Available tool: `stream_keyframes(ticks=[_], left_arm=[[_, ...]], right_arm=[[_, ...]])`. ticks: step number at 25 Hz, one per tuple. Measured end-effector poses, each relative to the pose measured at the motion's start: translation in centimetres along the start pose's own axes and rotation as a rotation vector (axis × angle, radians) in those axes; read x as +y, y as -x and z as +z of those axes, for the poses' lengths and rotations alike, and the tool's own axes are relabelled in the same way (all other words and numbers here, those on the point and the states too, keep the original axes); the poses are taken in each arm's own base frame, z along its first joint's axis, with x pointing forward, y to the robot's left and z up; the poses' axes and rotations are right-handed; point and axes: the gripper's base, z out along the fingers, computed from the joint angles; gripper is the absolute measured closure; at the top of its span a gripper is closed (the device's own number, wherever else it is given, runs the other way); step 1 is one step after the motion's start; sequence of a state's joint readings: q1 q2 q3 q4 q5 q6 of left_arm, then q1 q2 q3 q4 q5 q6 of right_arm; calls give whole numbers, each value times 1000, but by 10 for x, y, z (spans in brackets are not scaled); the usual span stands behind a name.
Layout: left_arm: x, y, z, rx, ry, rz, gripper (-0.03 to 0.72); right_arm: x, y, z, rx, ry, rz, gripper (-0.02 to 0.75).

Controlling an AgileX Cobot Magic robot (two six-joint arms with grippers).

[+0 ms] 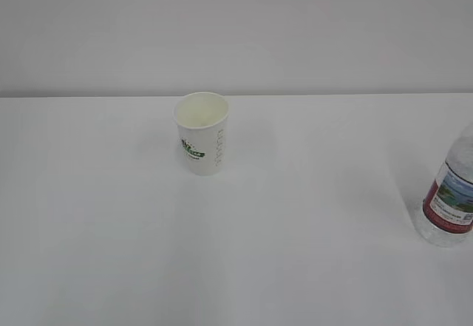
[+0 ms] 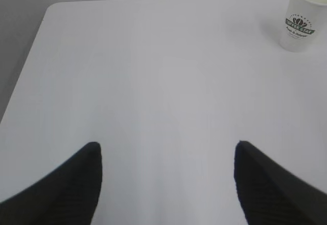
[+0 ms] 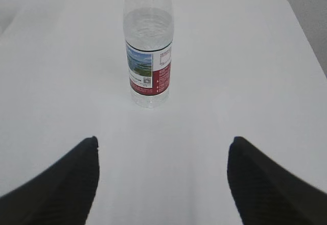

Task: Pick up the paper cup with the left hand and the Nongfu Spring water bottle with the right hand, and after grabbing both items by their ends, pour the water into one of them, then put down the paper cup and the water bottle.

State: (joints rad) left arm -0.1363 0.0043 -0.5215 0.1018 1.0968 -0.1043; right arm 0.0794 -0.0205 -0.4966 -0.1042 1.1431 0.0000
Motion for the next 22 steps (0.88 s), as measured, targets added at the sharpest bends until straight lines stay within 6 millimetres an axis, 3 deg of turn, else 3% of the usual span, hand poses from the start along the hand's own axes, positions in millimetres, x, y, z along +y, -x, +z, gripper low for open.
stream_keyframes(ticks=[22], left_arm=[[0, 0, 0, 0, -1, -1, 101]], right_arm=[[0, 0, 0, 0, 0, 0, 150]])
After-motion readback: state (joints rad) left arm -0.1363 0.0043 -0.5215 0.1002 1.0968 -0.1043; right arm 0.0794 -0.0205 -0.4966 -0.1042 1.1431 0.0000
